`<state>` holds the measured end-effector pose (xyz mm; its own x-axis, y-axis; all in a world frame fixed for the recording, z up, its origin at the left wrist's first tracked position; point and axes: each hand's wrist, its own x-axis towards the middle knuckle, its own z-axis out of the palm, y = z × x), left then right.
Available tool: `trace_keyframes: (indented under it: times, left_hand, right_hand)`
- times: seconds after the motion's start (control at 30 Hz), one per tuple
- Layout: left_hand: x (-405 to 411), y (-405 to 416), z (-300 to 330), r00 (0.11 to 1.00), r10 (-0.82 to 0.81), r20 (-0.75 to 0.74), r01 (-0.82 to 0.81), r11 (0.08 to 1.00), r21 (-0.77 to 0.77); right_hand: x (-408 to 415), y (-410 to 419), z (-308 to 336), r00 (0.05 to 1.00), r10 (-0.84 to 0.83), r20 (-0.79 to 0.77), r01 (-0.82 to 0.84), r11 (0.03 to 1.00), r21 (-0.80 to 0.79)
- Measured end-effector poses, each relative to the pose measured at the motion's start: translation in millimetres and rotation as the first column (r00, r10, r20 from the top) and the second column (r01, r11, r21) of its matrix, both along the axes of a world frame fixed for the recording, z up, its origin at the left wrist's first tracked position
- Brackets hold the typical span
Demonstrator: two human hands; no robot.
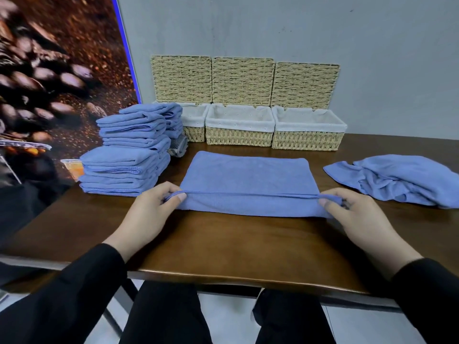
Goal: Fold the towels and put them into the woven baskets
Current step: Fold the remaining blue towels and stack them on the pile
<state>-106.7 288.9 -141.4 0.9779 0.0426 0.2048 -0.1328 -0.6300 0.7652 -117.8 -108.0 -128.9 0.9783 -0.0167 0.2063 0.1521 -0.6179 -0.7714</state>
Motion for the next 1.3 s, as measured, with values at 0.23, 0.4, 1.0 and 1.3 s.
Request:
trace_keyframes:
  times: [0.23,0.4,1.0,1.3]
  left_hand:
    - [8,1,25,0.996,-0.022,-0.086,0.006,0.982,-0.186]
    - [23,4,33,0.997,0.015,-0.073,-0.005,0.990,0.144]
    - [87,-82,2,0.853,-0.452,-0.260,0.517,0.662,0.543]
    - [99,-100,-2,0.929,-0.225,-0.293,0.369,0.620,0.692]
  right_hand:
    - [8,-10,2,0.997,0.018,-0.077,-0.003,0.980,0.198]
    - [18,-16,4,0.990,0.005,-0.139,0.021,0.983,0.181]
    - [79,54,-17,0.988,0.150,-0.023,-0.144,0.887,-0.438]
    - [74,86,-16,0.959,0.221,0.175,-0.092,0.831,-0.548]
